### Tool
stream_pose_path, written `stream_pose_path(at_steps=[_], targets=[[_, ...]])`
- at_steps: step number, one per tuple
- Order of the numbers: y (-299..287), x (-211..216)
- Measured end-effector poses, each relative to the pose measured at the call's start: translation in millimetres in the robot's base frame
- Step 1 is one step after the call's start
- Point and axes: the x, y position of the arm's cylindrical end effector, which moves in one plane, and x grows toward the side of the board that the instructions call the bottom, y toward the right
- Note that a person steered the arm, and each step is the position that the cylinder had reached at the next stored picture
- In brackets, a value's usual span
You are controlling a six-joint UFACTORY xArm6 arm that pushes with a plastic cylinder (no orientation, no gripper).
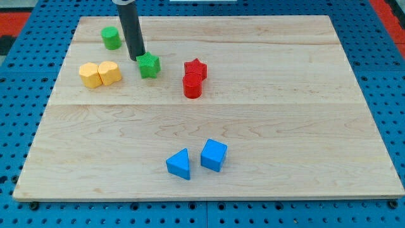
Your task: Place yellow hexagon diagonally to the yellow heart
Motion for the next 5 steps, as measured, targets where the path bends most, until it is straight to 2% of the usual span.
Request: stream_pose_path(at_steps=[2,3,5], targets=[[2,-4],[-22,-16],[-102,-6]])
